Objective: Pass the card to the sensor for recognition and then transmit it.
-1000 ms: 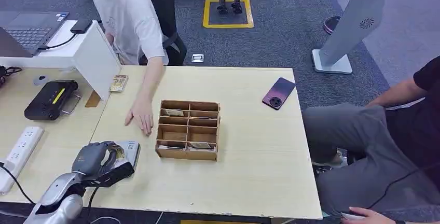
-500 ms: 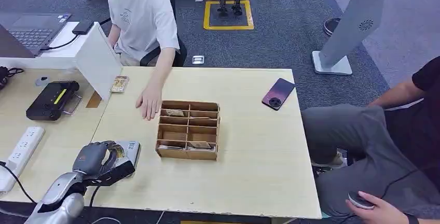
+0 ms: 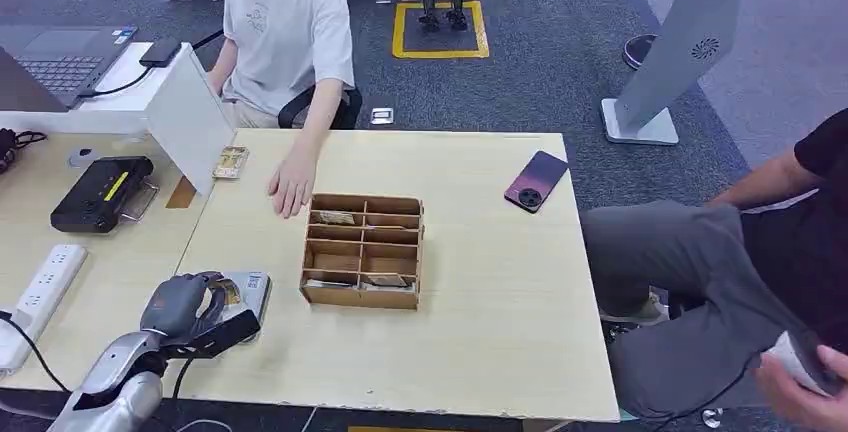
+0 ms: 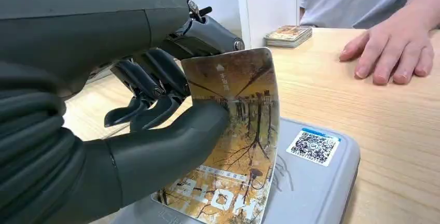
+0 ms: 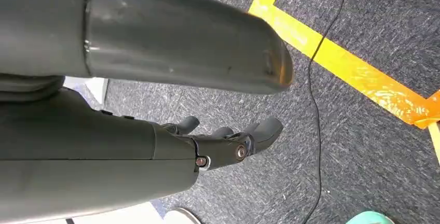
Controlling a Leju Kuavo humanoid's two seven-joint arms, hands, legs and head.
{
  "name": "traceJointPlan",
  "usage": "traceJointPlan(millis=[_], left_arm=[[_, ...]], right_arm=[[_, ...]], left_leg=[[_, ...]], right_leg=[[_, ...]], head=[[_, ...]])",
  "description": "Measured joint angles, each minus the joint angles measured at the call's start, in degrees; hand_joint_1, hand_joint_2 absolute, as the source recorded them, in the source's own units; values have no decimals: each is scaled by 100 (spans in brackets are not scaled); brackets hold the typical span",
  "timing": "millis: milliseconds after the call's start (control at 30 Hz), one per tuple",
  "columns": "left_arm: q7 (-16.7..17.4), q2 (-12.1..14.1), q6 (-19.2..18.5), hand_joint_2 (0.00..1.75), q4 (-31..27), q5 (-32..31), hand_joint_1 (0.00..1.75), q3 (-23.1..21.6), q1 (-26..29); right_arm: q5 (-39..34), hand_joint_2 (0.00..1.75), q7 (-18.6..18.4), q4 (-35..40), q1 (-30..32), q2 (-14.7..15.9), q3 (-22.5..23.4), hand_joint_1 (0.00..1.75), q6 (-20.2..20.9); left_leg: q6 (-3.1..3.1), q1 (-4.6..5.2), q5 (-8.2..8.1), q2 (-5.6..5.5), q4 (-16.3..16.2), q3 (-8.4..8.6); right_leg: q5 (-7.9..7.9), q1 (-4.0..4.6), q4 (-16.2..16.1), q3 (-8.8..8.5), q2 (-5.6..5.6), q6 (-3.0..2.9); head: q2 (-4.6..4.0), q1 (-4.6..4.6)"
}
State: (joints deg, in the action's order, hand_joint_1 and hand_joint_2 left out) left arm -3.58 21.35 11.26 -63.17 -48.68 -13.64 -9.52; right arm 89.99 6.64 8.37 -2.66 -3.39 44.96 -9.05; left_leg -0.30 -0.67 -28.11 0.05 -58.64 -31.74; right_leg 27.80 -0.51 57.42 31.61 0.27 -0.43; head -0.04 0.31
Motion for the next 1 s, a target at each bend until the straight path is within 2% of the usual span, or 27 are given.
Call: traceJointPlan(millis=[700, 733, 767, 800, 833, 900, 933, 967, 1000], left_arm=[[0, 0, 0, 175, 2, 0, 175, 0, -1], [-77, -9, -64, 175, 2, 86, 175, 0, -32], [-349, -295, -228, 175, -1155, 4414, 175, 947, -1579], [-319, -271, 12, 175, -1249, 5795, 175, 1109, -1902], [-332, -265, 100, 175, -1392, 7262, 175, 1249, -2170], [-435, -208, 105, 175, -1616, 9260, 175, 1443, -2452], [-480, -208, 101, 175, -1704, 9868, 175, 1493, -2500], [-512, -205, 98, 175, -1773, 10130, 175, 1517, -2505], [-531, -205, 96, 175, -1814, 10025, 175, 1528, -2503]], right_arm=[[0, 0, 0, 0, 0, -2, 0, 0, 0], [0, 0, 2, 0, 3, -2, -2, 0, -7], [2, 0, 72, -9, -43, -2, -77, 0, -243], [2, 0, 72, -9, -52, -2, -85, 0, -245], [2, 0, 72, -9, -49, -2, -90, 0, -245], [2, 0, 68, -15, -2, -2, -92, 0, -240], [2, 0, 68, -20, 10, -4, -94, 0, -238], [2, 0, 70, -24, 5, -4, -96, 0, -238], [2, 0, 72, -24, -8, -4, -101, 0, -238]], left_leg=[[0, 0, 0, 0, 0, 1], [-7, 1, 5, 1, -2, 17], [-40, -65, 83, -84, -48, -192], [-44, -60, 85, -48, -44, -196], [-42, -49, 84, -9, -41, -180], [-40, -46, 83, 14, -39, -157], [-40, -47, 83, 9, -39, -160], [-40, -48, 83, 2, -39, -163], [-40, -48, 83, 1, -39, -168]], right_leg=[[0, 0, 0, -1, 0, 0], [-2, 0, -1, 19, 2, -3], [-87, 63, 9, 148, -80, -44], [-98, 62, 8, 160, -47, -48], [-103, 52, 9, 160, -7, -44], [-103, 46, 10, 156, 14, -43], [-101, 47, 9, 158, 10, -42], [-98, 47, 9, 159, 7, -39], [-97, 47, 9, 162, 7, -39]], head=[[0, 0], [0, 0], [-2, 44], [-2, 55], [-2, 41], [-2, 4], [-2, 7], [-2, 7], [-2, 4]])
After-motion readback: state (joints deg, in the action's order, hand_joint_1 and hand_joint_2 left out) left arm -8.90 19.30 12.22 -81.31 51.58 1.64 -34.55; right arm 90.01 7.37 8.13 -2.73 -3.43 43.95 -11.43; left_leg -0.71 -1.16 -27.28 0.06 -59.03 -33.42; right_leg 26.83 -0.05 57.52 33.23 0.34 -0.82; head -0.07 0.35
